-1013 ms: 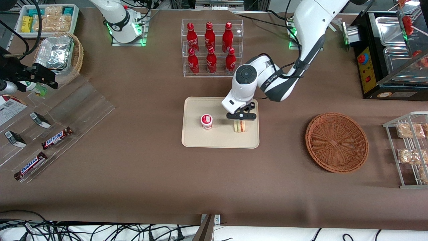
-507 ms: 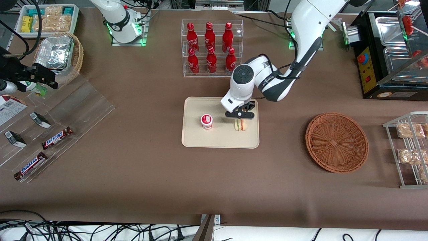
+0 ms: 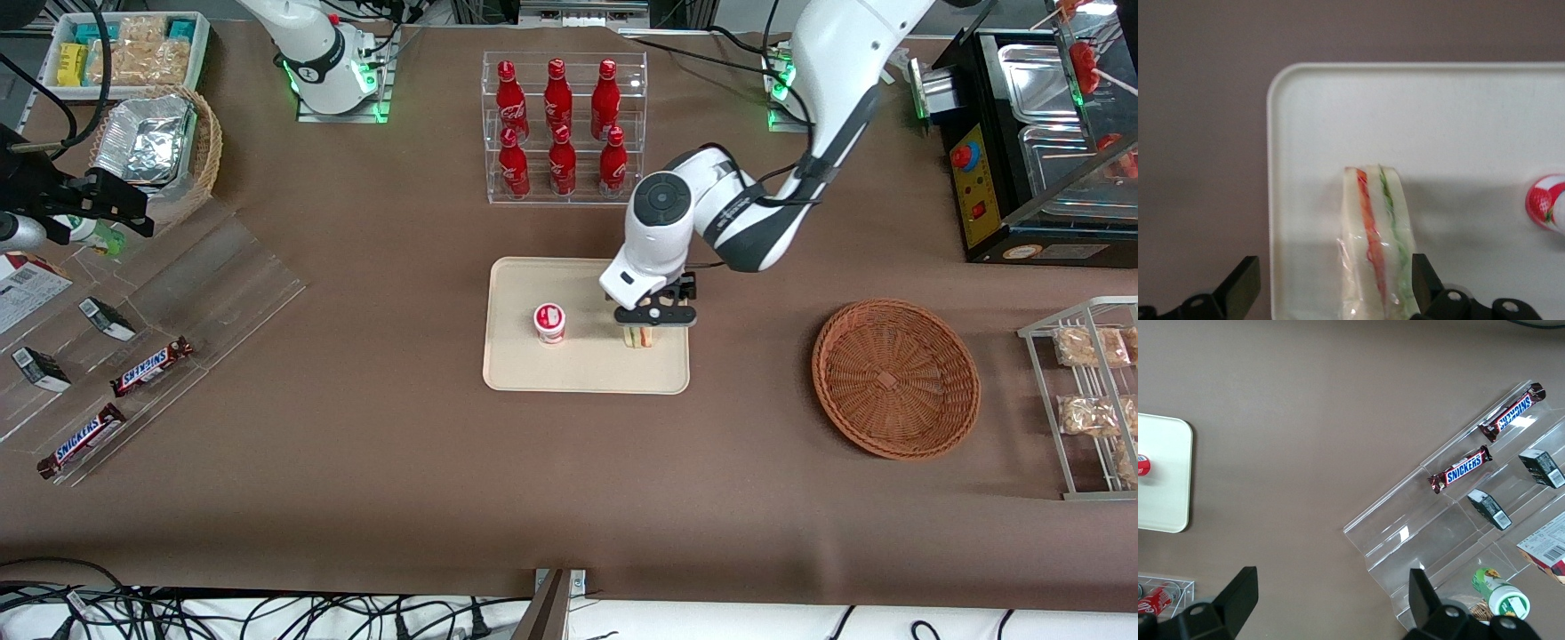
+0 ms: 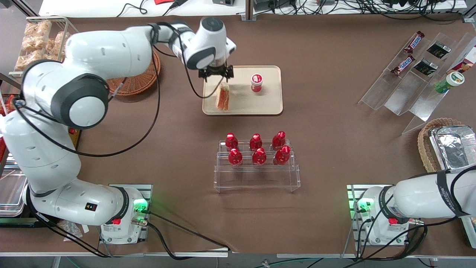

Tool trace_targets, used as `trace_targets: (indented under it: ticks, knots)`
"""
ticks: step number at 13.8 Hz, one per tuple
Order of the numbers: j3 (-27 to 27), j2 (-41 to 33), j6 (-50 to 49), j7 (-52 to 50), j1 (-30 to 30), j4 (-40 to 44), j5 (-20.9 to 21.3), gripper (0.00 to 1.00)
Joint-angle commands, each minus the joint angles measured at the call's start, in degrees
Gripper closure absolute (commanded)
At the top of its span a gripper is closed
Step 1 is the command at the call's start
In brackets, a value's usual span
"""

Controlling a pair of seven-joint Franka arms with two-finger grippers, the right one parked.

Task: Place sandwich from basket to tray

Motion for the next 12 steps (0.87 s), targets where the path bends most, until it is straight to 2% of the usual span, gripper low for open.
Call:
trace_targets:
  ticks: [1,4,8,10,12]
  knots:
    - [-0.2,-7.3,-4.3,-1.6,3.2,-0.2,-1.3,0.0]
    - [-0.2,-8.1,-15.4,-1.3,6.3,8.5,-1.5,0.0]
    - [-0.5,-8.8,-21.6,0.9,10.9,14.5,-3.9,0.0]
    - [-0.5,-9.1,-25.7,7.0,13.7,17.7,-7.5,0.0]
    - [-0.5,-9.2,-30.6,12.1,15.9,20.2,-9.3,0.0]
